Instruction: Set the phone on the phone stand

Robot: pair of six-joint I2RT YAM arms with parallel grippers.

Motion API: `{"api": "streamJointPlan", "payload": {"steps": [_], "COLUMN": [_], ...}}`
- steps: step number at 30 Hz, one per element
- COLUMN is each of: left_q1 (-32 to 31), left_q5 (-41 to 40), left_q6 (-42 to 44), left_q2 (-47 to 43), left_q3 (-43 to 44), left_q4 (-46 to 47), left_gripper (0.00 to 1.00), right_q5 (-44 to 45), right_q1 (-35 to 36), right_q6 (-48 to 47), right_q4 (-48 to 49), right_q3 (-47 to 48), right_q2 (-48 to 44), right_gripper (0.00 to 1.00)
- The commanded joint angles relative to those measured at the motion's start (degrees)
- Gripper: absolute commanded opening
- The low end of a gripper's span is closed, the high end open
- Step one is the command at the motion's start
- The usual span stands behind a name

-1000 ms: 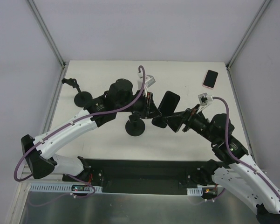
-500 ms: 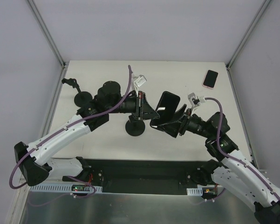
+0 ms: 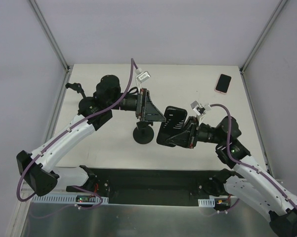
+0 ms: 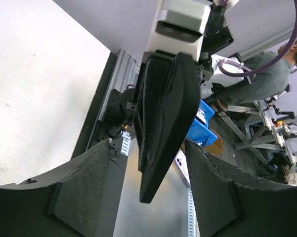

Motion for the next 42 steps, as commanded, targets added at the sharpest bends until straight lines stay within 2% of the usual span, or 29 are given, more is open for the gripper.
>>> {"api": "streamJointPlan", "payload": {"steps": [1,6,10,20,27,38,42], "left_q1": [-0.02,-1.95,-3.97,-6.79,-7.49,-8.11,-8.28], "left_q5": [8.32,7.0,-0.36,-0.65,-0.91,2.24,2.43], "left_q6": [3.76,11.65,18.0,23.8,28.11,29.7,30.22], "left_q2": [2.72,3.17,3.87,6.77,8.26,8.88,8.97], "left_q3": [6.82,9.2,12.36,15.09,17.38,18.78,17.83], "left_q4": [-4.56,-12.63,-20.56,-26.8,-31.64,-32.35,-32.44], "left_gripper": [0.59,0.45,0.37,0.13,0.16,0.23,0.05], "right_q5": [-6.85,-6.42,-7.03,-5.45,-6.51,-8.52,-6.69], "right_q1": [0.97,2.2,3.6,6.33,7.3,8.26,8.27], "right_q6": [-4.86,-7.15,-8.38,-10.49,-11.2,-12.69,-14.36], "right_q4": [-1.84,-4.31,-6.42,-6.95,-7.56,-10.2,-12.57], "right_q3": [5.26,4.56,5.09,6.49,7.37,10.8,11.42], "right_q2": [1.4,1.58,3.59,8.17,10.81,13.79,12.31], "right_gripper": [0.01,0.01,0.01,0.01,0.01,0.01,0.01]}}
